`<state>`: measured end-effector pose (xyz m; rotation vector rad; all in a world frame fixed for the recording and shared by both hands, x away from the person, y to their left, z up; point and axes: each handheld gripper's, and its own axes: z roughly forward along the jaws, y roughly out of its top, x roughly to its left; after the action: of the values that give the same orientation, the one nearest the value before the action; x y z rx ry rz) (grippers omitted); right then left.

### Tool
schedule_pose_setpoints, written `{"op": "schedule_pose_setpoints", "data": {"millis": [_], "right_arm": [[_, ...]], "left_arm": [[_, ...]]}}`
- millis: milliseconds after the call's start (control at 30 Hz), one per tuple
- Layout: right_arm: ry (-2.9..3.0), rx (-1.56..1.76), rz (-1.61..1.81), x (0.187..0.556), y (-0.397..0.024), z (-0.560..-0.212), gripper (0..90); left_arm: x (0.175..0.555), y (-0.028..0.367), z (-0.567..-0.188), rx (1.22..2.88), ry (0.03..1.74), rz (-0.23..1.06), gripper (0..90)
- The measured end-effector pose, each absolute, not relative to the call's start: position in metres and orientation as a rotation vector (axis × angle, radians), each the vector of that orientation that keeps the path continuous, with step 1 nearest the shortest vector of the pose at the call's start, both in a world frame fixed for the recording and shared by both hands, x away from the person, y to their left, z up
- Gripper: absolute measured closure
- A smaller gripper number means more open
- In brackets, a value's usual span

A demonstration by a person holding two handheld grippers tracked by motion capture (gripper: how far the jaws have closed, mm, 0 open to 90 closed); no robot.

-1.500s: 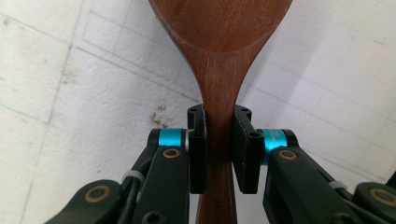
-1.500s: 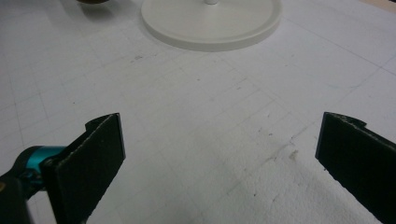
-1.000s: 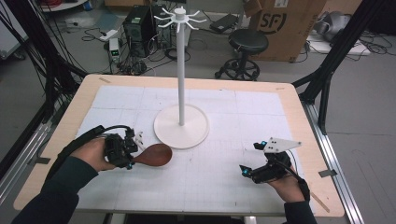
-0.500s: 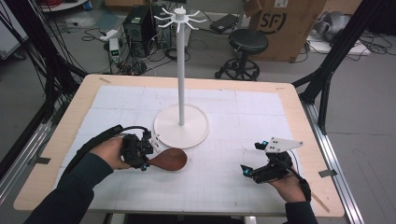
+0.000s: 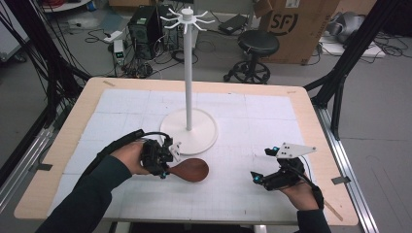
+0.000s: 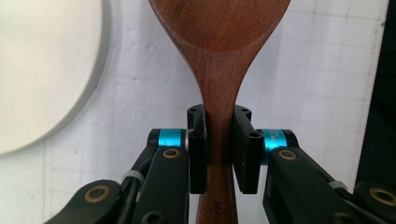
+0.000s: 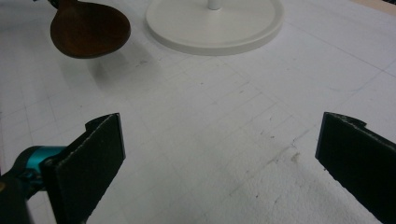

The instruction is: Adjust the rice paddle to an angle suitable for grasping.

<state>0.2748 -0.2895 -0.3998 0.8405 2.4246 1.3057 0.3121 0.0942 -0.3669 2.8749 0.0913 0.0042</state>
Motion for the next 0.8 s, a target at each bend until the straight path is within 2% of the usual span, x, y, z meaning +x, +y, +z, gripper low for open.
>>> {"op": "schedule_pose_setpoints", "data": {"millis": [800], "right_arm": [[2.402, 0.844, 1.326, 0.275, -0.294, -0.396, 0.3]], "left_arm": [[0.324, 0.053, -0.375, 2.72, -0.038, -0.036, 78.3]]}}
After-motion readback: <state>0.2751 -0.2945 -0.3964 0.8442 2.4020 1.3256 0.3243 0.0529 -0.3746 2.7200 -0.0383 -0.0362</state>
